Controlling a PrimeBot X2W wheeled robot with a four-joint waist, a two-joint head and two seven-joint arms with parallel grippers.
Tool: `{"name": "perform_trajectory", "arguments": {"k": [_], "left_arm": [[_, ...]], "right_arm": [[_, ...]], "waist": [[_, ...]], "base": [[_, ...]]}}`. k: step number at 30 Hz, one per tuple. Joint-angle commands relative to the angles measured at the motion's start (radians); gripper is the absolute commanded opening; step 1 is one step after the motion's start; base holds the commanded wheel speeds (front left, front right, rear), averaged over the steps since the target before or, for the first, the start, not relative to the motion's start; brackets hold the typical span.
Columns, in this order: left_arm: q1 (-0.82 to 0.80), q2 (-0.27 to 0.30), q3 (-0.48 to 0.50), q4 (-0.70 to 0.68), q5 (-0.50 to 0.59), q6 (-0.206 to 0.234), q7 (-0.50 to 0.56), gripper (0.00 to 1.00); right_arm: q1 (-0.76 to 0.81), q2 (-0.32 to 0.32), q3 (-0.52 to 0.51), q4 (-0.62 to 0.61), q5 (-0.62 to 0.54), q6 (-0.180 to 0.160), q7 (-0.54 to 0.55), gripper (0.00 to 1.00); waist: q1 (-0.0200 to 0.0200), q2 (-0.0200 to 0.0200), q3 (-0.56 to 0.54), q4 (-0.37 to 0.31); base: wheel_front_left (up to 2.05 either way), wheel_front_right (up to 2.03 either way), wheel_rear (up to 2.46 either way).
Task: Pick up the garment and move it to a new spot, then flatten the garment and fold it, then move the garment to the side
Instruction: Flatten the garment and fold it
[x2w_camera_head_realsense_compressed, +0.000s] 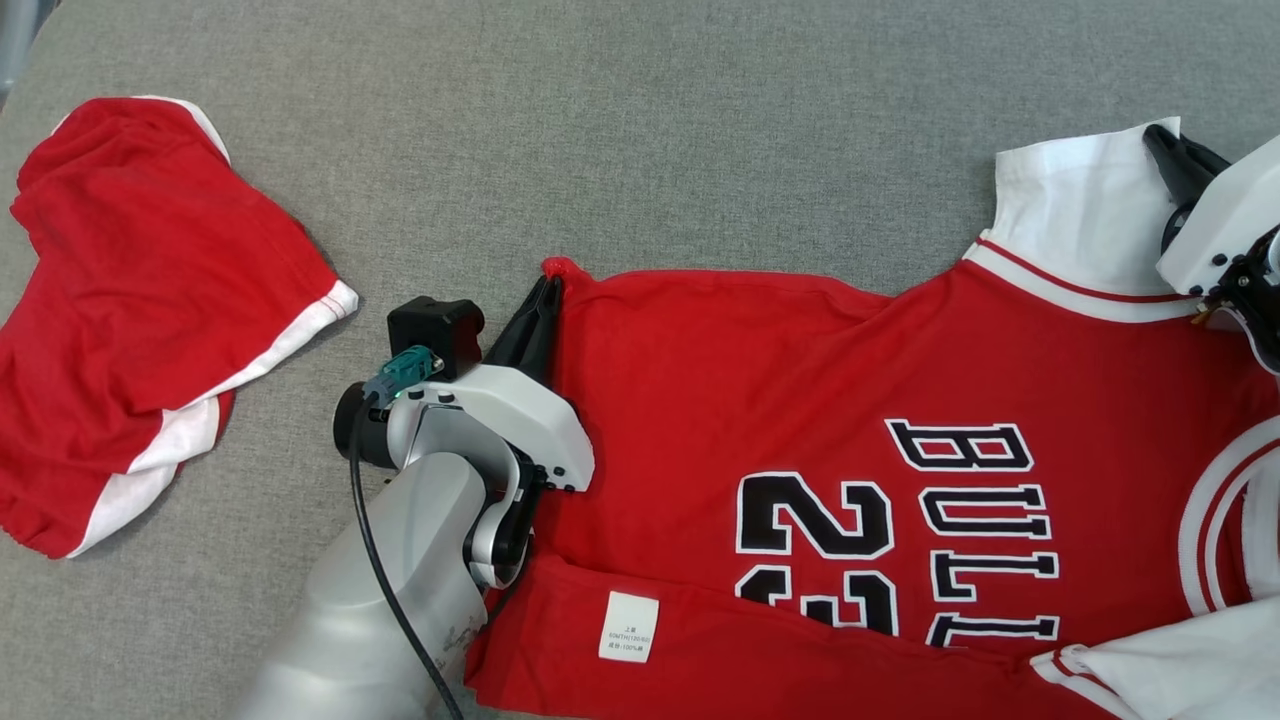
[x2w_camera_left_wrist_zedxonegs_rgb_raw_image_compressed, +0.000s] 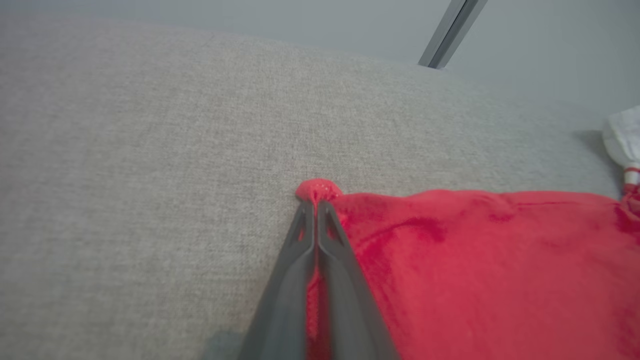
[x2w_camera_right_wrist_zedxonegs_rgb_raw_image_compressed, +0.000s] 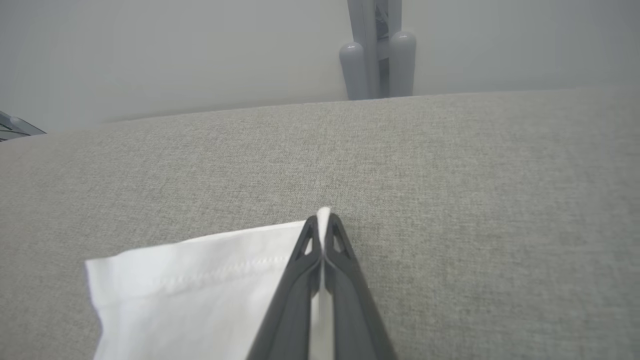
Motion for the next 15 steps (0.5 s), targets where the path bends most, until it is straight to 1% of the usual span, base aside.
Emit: {"name": "perform_trajectory", "arguments": {"k": [1, 9, 15], "left_arm": [[-0.001, 0.010, 0.001, 0.018, -0.004, 0.002, 0.002, 0.00], [0.002, 0.007, 0.006, 0.036, -0.014, -0.004, -0.011, 0.00], [0.015, 0.013, 0.017, 0.056, -0.024, -0.007, -0.019, 0.00]], "right_arm": [[-0.012, -0.010, 0.006, -0.001, 0.008, 0.000, -0.013, 0.00], [0.024, -0.034, 0.058, -0.049, 0.071, 0.000, -0.092, 0.00], [0.072, -0.055, 0.096, -0.104, 0.120, 0.000, -0.134, 0.00]], "waist": [[0.0000, 0.0000, -0.001, -0.001], [0.0000, 0.0000, -0.037, -0.016], [0.0000, 0.0000, -0.089, -0.043]], "base": [[0.00, 0.00, 0.00], [0.00, 0.00, 0.00], [0.00, 0.00, 0.00]]}}
